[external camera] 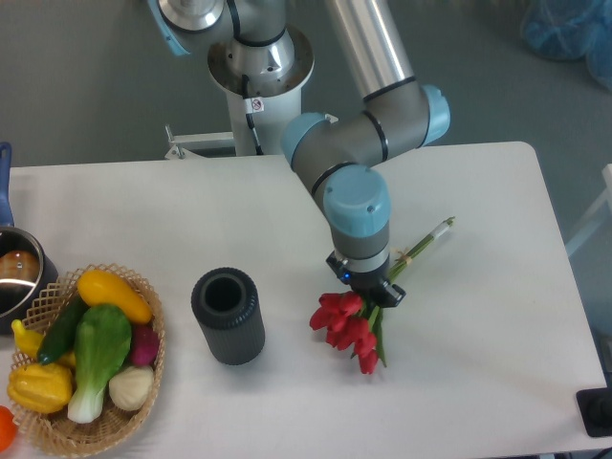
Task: Pick up the flowers from the table
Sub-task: 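Close the gripper on the tulip stems and lift the bunch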
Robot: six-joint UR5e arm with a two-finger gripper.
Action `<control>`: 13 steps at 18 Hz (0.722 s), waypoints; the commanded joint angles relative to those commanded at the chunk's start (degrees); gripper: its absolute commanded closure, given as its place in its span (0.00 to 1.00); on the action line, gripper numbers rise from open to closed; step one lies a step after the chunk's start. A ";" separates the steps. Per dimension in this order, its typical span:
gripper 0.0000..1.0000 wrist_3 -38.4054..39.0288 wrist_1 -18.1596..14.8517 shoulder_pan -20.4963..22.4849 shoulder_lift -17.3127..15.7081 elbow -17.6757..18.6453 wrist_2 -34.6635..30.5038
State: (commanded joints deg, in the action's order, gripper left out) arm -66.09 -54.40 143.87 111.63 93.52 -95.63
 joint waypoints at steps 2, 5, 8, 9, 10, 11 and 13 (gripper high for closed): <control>1.00 0.96 -1.14 0.44 -0.79 -1.40 0.61; 1.00 3.34 -6.22 0.36 -0.97 -5.97 1.58; 1.00 3.34 -12.20 0.70 -2.38 -9.75 2.11; 1.00 2.82 -14.13 1.58 -2.47 -10.28 2.55; 1.00 2.20 -15.37 2.19 -2.73 -10.72 2.72; 1.00 0.81 -16.34 2.64 -3.60 -11.16 2.73; 1.00 -2.36 -18.80 3.95 -5.53 -11.52 2.81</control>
